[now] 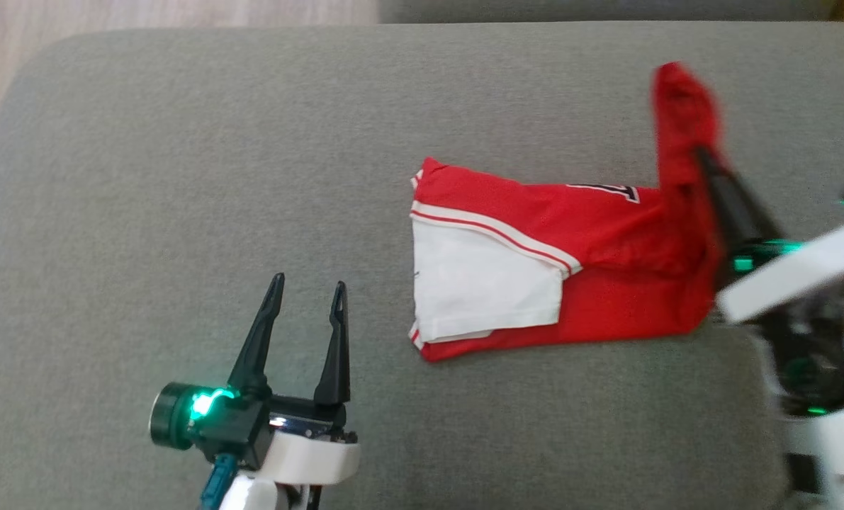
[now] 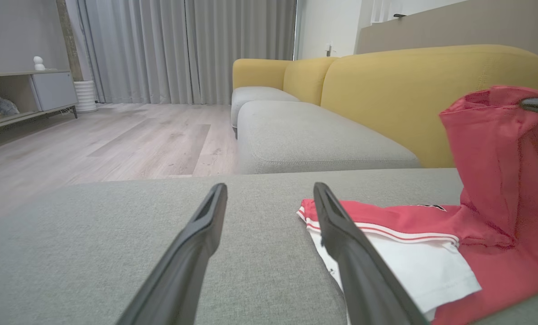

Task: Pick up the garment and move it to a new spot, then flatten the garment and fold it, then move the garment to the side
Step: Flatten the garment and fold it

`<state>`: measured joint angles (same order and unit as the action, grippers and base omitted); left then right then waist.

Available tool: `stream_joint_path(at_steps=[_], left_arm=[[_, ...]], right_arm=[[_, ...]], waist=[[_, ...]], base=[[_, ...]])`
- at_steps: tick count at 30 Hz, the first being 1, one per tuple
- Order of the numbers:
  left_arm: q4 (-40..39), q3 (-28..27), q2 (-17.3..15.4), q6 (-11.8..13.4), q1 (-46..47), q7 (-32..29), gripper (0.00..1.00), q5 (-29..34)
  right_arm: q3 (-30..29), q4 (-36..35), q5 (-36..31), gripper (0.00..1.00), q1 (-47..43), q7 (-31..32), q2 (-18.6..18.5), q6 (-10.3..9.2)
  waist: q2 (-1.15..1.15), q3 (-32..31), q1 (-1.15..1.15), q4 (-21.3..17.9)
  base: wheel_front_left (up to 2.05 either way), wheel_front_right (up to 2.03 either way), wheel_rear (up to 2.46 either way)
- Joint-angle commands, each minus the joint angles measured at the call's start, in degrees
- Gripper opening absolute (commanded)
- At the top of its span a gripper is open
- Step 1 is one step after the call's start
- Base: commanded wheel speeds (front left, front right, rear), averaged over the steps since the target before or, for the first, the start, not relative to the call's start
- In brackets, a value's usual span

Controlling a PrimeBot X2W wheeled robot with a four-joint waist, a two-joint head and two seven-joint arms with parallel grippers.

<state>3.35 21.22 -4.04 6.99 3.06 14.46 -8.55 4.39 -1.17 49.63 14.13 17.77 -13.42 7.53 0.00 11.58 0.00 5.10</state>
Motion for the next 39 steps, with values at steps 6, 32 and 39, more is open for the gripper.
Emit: stream_joint_path(at_steps=[6,32,39], left_arm=[[-1.0,-1.5,0.9,-0.7,1.8,0.5,1.0,0.4],[-1.9,-4.5,1.2,-0.3,0.2,0.5,1.0,-1.4],[-2.7,-7.0,1.2,0.5,-2.8,0.5,1.0,-3.9]], right_arm=[[8.9,0.0,-5.1,0.0,4.2,0.7,7.6,-0.04],[9.0,-1.6,-14.1,1.0,-0.4,-21.8,3.4,-0.04],[5.8,3.9,-19.7,1.0,-7.4,-32.3,-3.6,-0.04]], waist=[[0.0,1.1,0.0,3.5],[0.0,-2.7,0.0,-1.2],[0.0,-5.9,0.0,-4.1]], base=[[0.0,0.0,0.0],[0.0,0.0,0.0],[0.0,0.0,0.0]])
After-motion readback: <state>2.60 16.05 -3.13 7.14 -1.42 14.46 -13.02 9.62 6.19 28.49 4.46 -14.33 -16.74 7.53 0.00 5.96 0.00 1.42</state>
